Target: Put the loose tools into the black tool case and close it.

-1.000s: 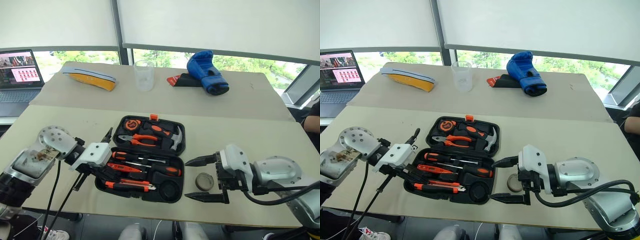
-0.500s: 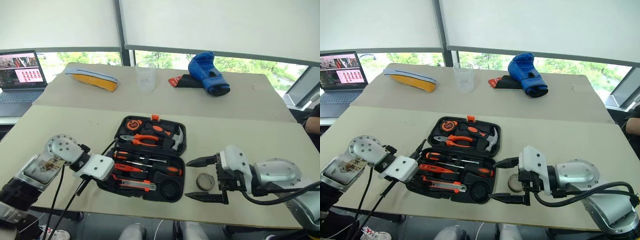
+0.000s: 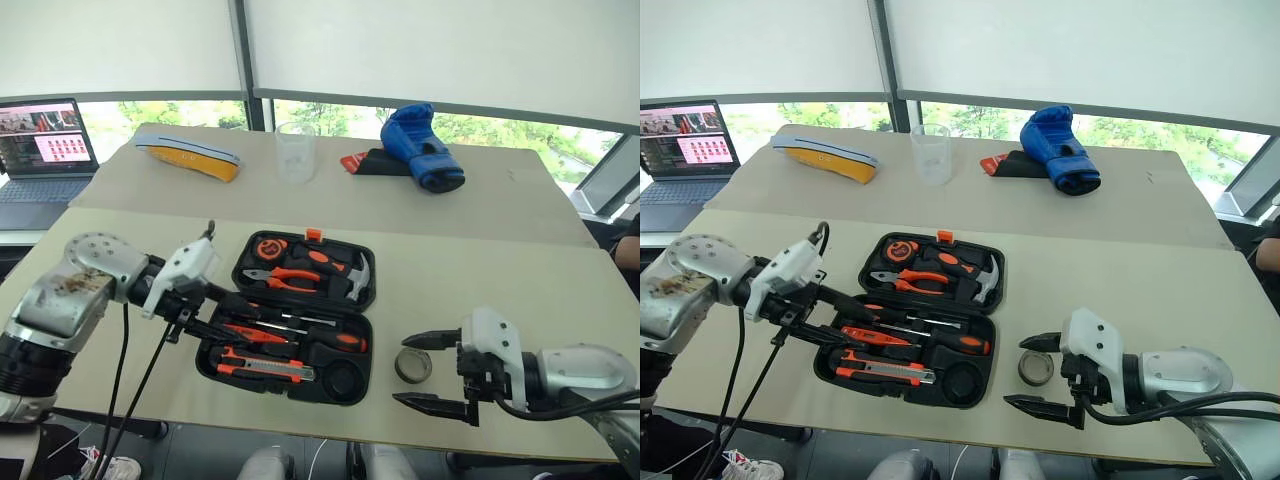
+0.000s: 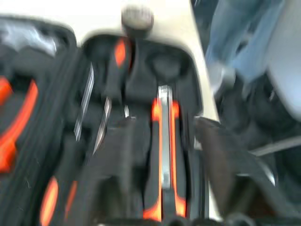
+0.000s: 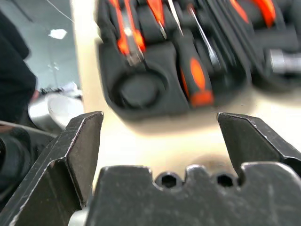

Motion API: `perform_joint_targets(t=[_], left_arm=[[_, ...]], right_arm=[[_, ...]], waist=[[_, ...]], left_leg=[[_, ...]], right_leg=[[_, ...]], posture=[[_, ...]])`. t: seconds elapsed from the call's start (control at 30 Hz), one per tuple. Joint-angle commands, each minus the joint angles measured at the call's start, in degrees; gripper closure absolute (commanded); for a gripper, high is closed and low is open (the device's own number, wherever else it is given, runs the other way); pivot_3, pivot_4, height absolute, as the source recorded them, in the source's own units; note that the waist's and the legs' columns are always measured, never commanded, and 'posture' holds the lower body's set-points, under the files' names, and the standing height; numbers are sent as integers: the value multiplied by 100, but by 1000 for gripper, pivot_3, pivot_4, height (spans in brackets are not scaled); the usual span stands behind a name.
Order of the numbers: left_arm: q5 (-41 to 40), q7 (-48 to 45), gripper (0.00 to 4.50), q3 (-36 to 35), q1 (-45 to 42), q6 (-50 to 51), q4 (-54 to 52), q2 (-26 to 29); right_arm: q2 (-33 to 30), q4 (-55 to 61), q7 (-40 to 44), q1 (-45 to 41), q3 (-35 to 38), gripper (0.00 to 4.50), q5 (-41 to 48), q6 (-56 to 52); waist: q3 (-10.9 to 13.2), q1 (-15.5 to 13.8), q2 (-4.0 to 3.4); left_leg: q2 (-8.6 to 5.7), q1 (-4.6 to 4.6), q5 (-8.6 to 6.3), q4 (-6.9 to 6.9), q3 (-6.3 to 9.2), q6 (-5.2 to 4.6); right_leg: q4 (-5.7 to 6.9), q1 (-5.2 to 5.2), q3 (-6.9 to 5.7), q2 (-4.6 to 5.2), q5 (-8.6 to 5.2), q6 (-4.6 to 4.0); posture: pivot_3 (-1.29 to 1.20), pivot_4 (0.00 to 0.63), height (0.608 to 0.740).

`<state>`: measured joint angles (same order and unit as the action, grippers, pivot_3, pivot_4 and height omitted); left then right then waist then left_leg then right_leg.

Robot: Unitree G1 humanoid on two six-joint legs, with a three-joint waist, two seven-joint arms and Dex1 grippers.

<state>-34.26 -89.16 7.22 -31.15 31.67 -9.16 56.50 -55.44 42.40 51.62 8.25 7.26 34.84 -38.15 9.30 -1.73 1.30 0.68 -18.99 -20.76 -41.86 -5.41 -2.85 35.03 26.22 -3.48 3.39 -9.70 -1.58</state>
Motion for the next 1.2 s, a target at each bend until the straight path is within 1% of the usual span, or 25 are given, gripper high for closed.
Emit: perform_joint_targets(t=[0.03, 0.07, 0.1, 0.23, 0.27, 0.3, 0.37, 0.43, 0.47, 0.57, 0.63, 0.67, 0.73, 0.8, 0.87, 0.9, 1.07, 1.1, 1.13, 1.2], left_arm=[[-67, 124, 478, -29, 14, 8, -279, -206], [-21, 140, 225, -6, 24, -25, -306, -252], [16, 184, 101, 8, 26, -67, -334, -321], [168, 161, 101, 129, -58, -167, -390, -450], [189, 153, 0, 148, -78, -185, -397, -470], [201, 166, 0, 162, -102, -186, -414, -493], [212, 169, 0, 173, -131, -194, -435, -523], [242, 158, 0, 173, -130, -216, -447, -539], [265, 144, 0, 172, -102, -248, -448, -540], [410, 23, 0, 212, 79, -518, -423, -482], [490, -58, 0, 232, 196, -687, -413, -447], [528, -90, 0, 247, 241, -756, -419, -435], [601, -125, 0, 290, 276, -849, -460, -442], [628, -112, 0, 335, 258, -854, -537, -467], [621, -112, 0, 368, 226, -818, -599, -481], [626, -118, 0, 389, 211, -811, -620, -485], [657, -149, 0, 423, 214, -809, -682, -420], [650, -139, 0, 414, 216, -788, -698, -404], [640, -129, 0, 392, 225, -764, -719, -377], [610, -125, 0, 330, 269, -719, -761, -296]], right_arm=[[-84, -15, -165, 40, -324, 0, -531, 144], [-54, -63, -204, 8, -407, 0, -603, 149], [-9, -126, -232, -38, -513, 0, -690, 186], [34, -447, -280, -143, -1032, 0, -1241, 403], [55, -527, -297, -162, -1121, 526, -1345, 438], [103, -671, -363, -187, -1229, 603, -1494, 478], [161, -870, -432, -217, -1353, 1253, -1717, 574], [159, -1048, -422, -209, -1487, 2055, -2014, 884], [162, -1090, -384, -173, -1503, 2341, -2085, 1046], [159, -927, -174, -7, -1285, 3401, -1943, 1385], [101, -810, -40, 58, -1144, 4025, -1862, 1535], [56, -747, 81, 67, -1063, 4469, -1805, 1621], [-81, -555, 437, -32, -887, 4469, -1523, 1672], [-160, -355, 762, -395, -792, 4469, -1111, 1542], [-98, -240, 971, -1043, -998, 4469, -756, 1263], [-38, -247, 1035, -1367, -1171, 4469, -713, 1169], [321, -556, 1322, -2423, -2199, 4469, -1154, 1144], [382, -629, 1391, -2529, -2354, 4469, -1240, 1194], [435, -708, 1457, -2608, -2507, 4469, -1341, 1259], [535, -854, 1574, -2722, -2760, 4469, -1522, 1403]], waist=[[1, 32, 4], [2, 43, 5], [2, 54, 5], [2, 83, 5], [2, 90, 5], [2, 95, 5], [1, 98, 6], [1, 100, 7], [1, 100, 7], [0, 102, 7], [0, 104, 6], [0, 105, 6], [1, 102, 6], [2, 104, 8], [3, 123, 11], [4, 122, 11], [5, 89, 14], [5, 84, 14], [5, 85, 14], [5, 87, 14]], left_leg=[[0, -1, 0, 0, 0, 0], [0, -1, 0, 0, 1, 0], [1, -1, 0, 0, 1, 0], [-2, 1, 2, 0, -2, 4], [-2, 1, 2, -1, -2, 4], [-2, 3, 2, 0, -3, 4], [-2, 3, 2, 0, -4, 4], [-3, 4, 2, 0, -6, 4], [-3, 7, 2, 0, -7, 4], [-3, 15, 2, 0, -9, 3], [-2, 17, 2, 1, -10, 4], [-2, 17, 2, 2, -12, 4], [-2, 17, 2, 1, -13, 4], [-2, 17, 2, 0, -14, 3], [-3, 22, 1, -1, -19, 2], [-2, 27, 1, 0, -22, 2], [3, 36, 1, 5, -17, 2], [2, 34, 1, 5, -18, 2], [1, 30, 1, 4, -19, 1], [-2, 23, -2, 3, -20, -5]], right_leg=[[-2, 0, 0, -1, 0, 0], [-2, -1, 0, -3, 0, 0], [-2, 0, -1, -3, -2, 1], [2, -4, 7, -4, -7, 8], [2, -5, 7, -4, -7, 8], [3, -5, 9, -3, -7, 9], [4, -5, 13, -5, -7, 9], [5, -4, 17, -5, -7, 9], [5, -6, 19, -7, -7, 9], [5, -6, 22, -7, -7, 10], [5, -5, 24, -8, -7, 10], [5, -4, 26, -8, -7, 9], [4, -4, 28, -9, -7, 10], [4, -3, 30, -8, -6, 11], [4, -4, 41, -10, -3, 14], [5, -8, 49, -13, -2, 14], [9, -6, 77, -40, -4, 4], [10, -4, 77, -40, 0, -4], [9, -2, 77, -39, 18, -34], [2, 0, 77, -39, 19, -33]], posture=[[0, 150, 738], [0, 150, 738], [0, 150, 738], [0, 150, 738], [0, 150, 738], [0, 150, 738], [0, 150, 738], [0, 150, 738], [0, 150, 738], [0, 150, 738], [0, 150, 738], [0, 150, 738], [0, 150, 738], [0, 150, 738], [0, 150, 738], [0, 150, 738], [0, 150, 738], [0, 150, 738], [0, 150, 738], [0, 150, 738]])
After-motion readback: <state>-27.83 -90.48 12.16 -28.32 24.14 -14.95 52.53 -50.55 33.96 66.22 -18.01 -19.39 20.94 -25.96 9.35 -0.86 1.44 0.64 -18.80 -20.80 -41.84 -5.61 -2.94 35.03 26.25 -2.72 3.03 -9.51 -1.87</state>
